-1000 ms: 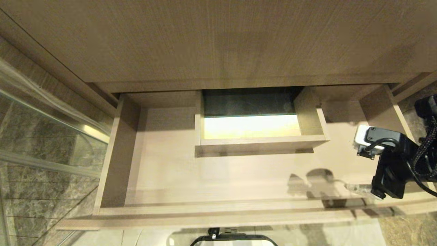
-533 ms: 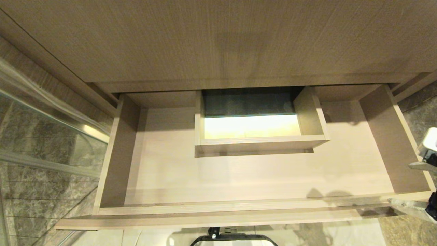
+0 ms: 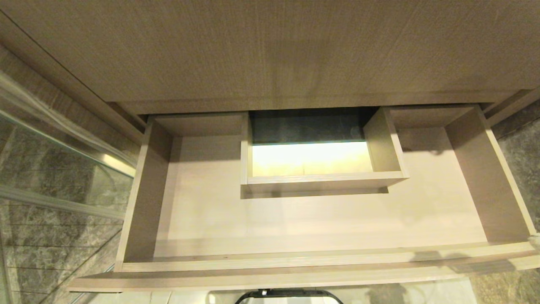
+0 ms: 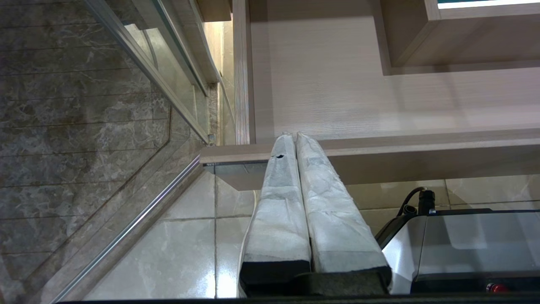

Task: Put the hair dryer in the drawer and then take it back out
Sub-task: Pick up the hairdryer

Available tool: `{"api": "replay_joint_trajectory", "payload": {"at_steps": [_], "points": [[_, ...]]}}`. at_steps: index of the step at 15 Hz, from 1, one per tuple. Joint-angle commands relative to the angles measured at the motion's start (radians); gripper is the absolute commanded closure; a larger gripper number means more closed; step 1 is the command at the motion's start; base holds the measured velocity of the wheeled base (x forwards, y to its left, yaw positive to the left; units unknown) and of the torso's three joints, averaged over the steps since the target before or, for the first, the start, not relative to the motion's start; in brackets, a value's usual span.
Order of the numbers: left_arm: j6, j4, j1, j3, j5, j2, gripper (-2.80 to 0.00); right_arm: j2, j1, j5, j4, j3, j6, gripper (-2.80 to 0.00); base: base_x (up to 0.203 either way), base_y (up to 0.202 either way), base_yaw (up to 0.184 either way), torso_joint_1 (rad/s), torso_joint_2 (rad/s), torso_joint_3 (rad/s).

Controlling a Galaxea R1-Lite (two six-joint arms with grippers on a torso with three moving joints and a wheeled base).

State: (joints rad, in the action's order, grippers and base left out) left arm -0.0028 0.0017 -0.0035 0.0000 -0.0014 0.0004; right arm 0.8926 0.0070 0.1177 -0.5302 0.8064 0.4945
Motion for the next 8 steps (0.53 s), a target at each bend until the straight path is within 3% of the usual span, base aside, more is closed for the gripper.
{"api": "replay_joint_trajectory", "payload": {"at_steps": [1,4,8], "points": [[0.0,0.0,0.0,0.002,0.0,0.0,0.0,-0.021,-0.001,-0.002,-0.063,0.079,-0.048,0.0,0.0,0.0,0.0,0.0,0.0,0.0],[0.0,0.0,0.002,0.002,0.0,0.0,0.0,-0.045,-0.024,-0.004,-0.098,0.111,-0.081,0.0,0.0,0.0,0.0,0.0,0.0,0.0],[0.0,0.0,0.0,0.002,-0.001,0.0,0.0,-0.194,-0.046,-0.007,0.008,0.04,-0.239,0.0,0.0,0.0,0.0,0.0,0.0,0.0]]}}
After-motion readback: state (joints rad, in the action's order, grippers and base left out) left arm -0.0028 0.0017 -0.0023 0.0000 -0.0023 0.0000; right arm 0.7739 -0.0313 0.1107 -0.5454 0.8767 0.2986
